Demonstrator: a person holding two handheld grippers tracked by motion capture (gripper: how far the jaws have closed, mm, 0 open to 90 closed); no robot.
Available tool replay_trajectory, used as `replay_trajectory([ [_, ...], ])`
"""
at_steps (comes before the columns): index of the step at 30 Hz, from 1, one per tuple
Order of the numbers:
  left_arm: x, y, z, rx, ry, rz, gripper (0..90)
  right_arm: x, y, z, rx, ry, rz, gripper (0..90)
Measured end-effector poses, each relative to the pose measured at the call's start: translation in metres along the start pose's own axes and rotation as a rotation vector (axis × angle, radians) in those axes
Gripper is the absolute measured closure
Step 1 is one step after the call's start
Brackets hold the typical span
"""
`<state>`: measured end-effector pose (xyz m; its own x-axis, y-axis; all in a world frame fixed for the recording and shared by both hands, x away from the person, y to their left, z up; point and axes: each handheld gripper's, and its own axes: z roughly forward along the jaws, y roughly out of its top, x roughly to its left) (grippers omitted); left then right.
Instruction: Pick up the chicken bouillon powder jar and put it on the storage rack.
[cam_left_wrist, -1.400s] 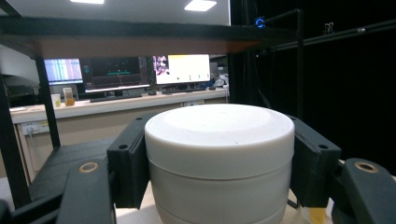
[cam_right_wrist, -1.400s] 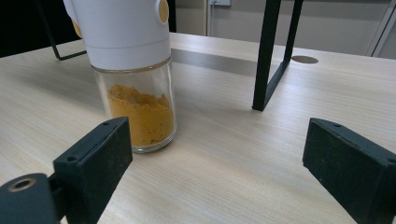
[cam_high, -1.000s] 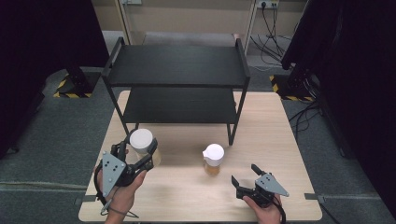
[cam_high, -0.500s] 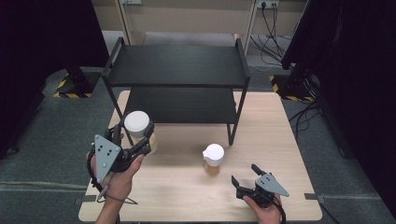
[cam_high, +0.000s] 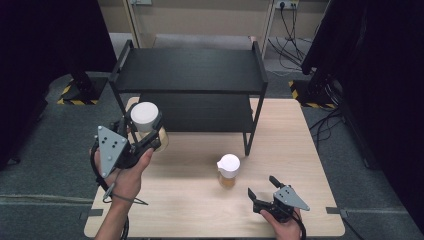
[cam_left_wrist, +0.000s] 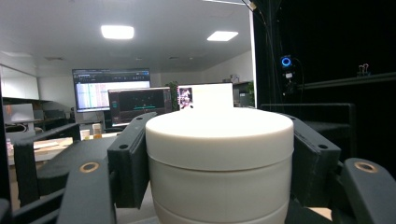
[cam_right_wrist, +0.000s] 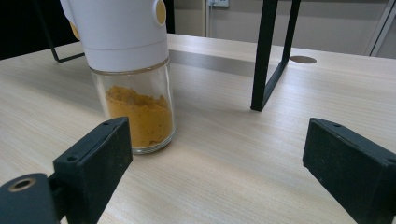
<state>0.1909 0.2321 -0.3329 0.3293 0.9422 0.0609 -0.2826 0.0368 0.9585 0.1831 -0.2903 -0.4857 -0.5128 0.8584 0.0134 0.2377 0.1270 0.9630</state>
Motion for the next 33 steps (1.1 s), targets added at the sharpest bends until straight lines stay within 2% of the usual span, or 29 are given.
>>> replay_trajectory([
  [15,0.008,0.027,0.018,-0.022,0.033,0.007,33.7,0.0,0.0,0.0,0.001,-0.001,0.004,8.6],
  [33,0.014,0.057,0.044,-0.033,0.051,0.035,33.7,-0.001,0.0,0.0,0.0,0.0,0.006,8.7],
])
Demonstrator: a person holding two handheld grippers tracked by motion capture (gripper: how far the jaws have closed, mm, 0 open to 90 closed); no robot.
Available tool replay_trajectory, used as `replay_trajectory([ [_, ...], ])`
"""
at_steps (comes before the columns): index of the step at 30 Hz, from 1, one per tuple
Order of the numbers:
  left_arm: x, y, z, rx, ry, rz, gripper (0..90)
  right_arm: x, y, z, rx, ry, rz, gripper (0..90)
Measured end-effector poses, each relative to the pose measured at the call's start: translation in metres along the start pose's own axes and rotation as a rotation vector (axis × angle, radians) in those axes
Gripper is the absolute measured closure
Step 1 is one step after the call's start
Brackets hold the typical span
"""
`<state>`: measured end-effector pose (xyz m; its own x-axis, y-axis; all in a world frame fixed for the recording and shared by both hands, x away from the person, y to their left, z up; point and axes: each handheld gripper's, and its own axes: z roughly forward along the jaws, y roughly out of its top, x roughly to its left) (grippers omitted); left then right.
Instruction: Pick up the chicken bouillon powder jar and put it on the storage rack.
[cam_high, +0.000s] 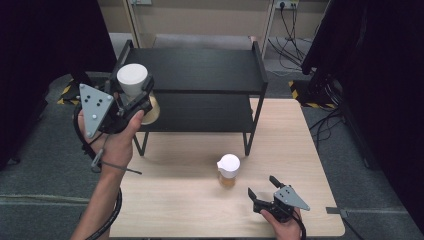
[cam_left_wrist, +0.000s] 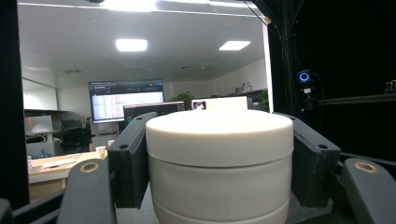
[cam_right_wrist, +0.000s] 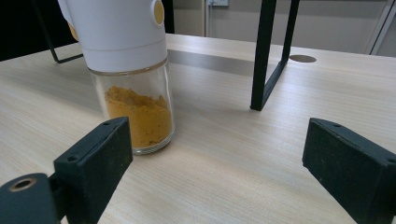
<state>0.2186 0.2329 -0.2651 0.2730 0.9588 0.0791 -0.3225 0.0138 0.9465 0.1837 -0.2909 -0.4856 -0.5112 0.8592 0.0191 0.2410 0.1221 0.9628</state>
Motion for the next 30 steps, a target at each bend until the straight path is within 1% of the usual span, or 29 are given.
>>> replay_trajectory([
  [5,0.001,0.006,0.007,-0.005,0.002,-0.003,33.7,0.0,0.0,0.0,-0.001,-0.001,-0.001,8.7],
  [9,0.003,0.01,0.013,-0.008,0.011,-0.017,33.7,0.0,0.0,0.0,0.0,-0.001,-0.001,8.9],
  [12,0.004,0.013,0.018,-0.008,0.019,-0.011,33.7,0.0,0.0,0.0,-0.002,-0.001,0.003,8.9],
  [15,0.006,0.016,0.022,-0.004,0.021,-0.019,33.7,0.001,0.0,0.0,-0.003,-0.003,0.001,8.9],
  [18,0.006,0.019,0.026,-0.003,0.021,0.0,33.7,0.0,-0.001,0.0,-0.003,-0.002,0.001,9.0],
  [20,0.006,0.021,0.029,-0.005,0.025,-0.002,33.7,0.0,-0.001,0.0,-0.004,-0.002,0.002,9.0],
  [23,0.007,0.025,0.035,-0.003,0.035,0.01,33.7,0.0,-0.001,0.0,-0.005,-0.002,0.002,9.0],
  [28,0.008,0.027,0.044,-0.01,0.045,0.006,33.7,0.0,-0.001,0.0,-0.006,-0.002,0.004,9.0],
  [30,0.009,0.028,0.049,-0.005,0.052,0.011,33.7,0.0,-0.001,0.0,-0.007,-0.002,0.004,9.0],
])
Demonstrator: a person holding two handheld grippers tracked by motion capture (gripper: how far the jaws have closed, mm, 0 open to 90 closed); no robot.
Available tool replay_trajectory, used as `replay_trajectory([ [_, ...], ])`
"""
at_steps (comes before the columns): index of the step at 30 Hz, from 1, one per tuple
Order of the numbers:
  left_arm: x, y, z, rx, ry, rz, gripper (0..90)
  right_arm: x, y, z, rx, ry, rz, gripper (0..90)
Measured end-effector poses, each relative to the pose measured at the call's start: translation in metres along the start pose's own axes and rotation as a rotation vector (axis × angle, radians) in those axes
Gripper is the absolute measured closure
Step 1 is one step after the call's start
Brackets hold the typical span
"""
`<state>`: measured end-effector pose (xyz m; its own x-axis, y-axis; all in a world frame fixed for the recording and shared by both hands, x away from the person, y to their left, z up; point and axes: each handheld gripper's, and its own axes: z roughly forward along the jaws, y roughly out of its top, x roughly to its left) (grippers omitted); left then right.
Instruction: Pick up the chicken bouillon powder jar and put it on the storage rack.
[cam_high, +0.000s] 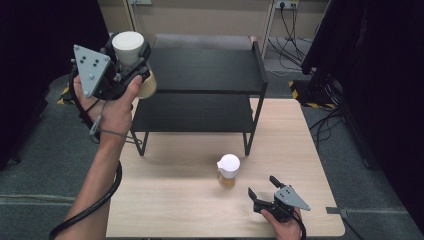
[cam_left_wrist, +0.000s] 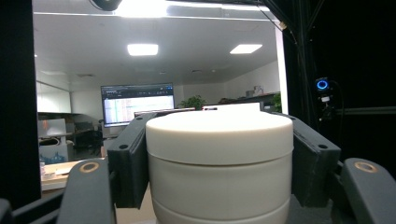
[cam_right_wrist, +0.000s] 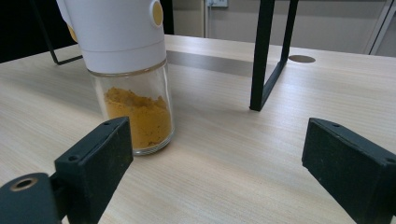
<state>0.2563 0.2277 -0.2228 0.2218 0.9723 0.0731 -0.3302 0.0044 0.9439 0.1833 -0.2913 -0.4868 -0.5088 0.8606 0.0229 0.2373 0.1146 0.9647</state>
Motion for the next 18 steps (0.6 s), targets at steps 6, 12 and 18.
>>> replay_trajectory([
  [6,0.002,-0.001,0.013,0.02,0.012,0.019,33.7,-0.001,0.0,0.0,-0.001,0.002,0.003,9.0],
  [12,0.004,-0.005,0.023,0.052,0.036,0.007,33.7,0.0,0.0,0.0,-0.002,0.002,0.0,9.1],
  [18,0.007,-0.009,0.032,0.063,0.06,0.02,33.7,-0.001,0.0,0.0,-0.001,0.005,0.001,9.1],
])
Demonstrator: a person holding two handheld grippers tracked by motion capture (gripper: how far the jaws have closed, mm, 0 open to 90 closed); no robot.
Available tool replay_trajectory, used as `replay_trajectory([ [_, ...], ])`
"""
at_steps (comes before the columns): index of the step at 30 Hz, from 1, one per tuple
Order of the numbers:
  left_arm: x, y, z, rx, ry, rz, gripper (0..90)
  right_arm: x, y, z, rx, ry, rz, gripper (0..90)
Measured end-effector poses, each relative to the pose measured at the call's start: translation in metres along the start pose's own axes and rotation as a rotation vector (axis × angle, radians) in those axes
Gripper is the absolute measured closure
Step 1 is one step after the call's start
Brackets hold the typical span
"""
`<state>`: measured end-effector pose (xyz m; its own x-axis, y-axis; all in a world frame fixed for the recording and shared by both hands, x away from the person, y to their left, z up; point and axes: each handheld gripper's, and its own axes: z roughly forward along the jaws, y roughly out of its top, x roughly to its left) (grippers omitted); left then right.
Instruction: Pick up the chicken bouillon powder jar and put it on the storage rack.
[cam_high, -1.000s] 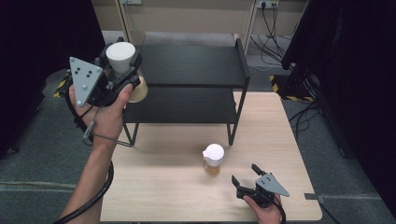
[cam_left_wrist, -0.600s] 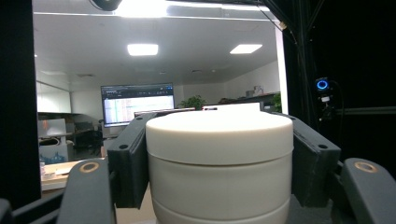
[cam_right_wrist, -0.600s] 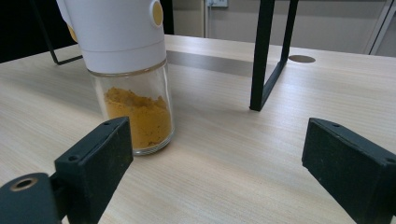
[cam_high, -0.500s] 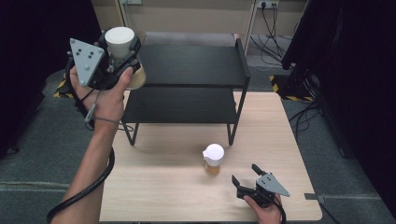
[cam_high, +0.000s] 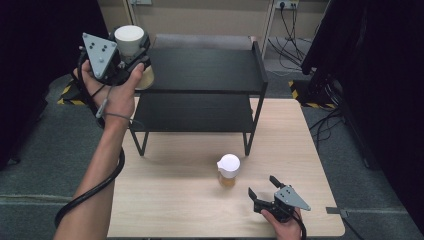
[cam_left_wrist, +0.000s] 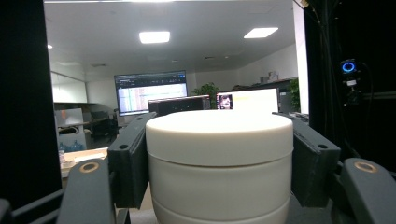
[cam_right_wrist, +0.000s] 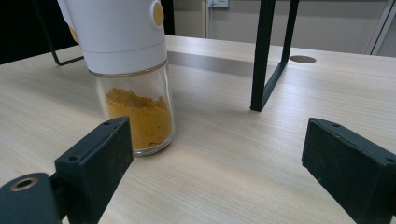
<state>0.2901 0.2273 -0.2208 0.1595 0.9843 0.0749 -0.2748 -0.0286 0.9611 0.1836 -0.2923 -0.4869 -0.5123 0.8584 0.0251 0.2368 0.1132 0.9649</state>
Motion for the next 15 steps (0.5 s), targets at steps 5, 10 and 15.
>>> replay_trajectory([
  [5,-0.001,-0.003,0.006,0.003,0.023,0.022,33.7,0.0,0.0,0.0,-0.002,-0.001,0.001,9.1],
  [10,0.0,-0.007,0.011,0.009,0.04,0.022,33.7,0.001,0.0,0.0,-0.002,-0.001,0.0,9.2],
  [15,0.003,-0.011,0.017,0.025,0.055,0.02,33.7,0.0,-0.001,-0.001,-0.005,-0.001,-0.002,9.2],
])
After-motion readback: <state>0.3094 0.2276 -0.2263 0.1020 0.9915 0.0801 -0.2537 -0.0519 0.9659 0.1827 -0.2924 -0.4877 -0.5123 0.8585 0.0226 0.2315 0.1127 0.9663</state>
